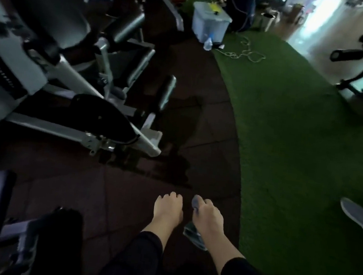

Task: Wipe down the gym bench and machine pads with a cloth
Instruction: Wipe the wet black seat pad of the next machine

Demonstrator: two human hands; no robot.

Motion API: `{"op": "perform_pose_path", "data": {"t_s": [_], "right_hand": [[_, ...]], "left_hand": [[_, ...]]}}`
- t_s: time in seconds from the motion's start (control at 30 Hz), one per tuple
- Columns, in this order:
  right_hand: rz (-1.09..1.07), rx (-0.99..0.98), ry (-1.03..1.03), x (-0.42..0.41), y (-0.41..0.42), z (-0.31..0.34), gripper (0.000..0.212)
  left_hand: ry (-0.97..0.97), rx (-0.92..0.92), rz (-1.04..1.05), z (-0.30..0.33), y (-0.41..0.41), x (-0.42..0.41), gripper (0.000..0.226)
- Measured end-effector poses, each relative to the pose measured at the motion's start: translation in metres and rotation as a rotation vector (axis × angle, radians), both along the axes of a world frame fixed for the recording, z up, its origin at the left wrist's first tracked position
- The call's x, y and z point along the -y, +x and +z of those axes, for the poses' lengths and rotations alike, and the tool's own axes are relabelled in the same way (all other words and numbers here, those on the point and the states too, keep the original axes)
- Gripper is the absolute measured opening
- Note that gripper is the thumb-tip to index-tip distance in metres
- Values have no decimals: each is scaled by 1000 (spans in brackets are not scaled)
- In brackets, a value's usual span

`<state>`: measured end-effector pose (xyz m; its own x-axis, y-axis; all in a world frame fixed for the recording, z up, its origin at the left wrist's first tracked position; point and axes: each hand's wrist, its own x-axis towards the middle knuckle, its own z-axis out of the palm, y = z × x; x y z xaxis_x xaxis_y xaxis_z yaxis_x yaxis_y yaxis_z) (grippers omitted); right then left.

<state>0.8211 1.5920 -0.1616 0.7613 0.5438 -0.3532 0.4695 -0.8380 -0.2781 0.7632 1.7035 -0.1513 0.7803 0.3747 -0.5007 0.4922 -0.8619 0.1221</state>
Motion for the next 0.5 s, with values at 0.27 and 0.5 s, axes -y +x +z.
{"op": "perform_pose_path", "data": {"t_s": [0.27,0.5], "right_hand": [[-210,-13,-73,-9,122,-4,24],[-239,7,-62,-27,279,-12,27]], "left_hand": [[13,9,-199,2,138,-30,34],[8,20,-247,-6,301,-46,33]]}}
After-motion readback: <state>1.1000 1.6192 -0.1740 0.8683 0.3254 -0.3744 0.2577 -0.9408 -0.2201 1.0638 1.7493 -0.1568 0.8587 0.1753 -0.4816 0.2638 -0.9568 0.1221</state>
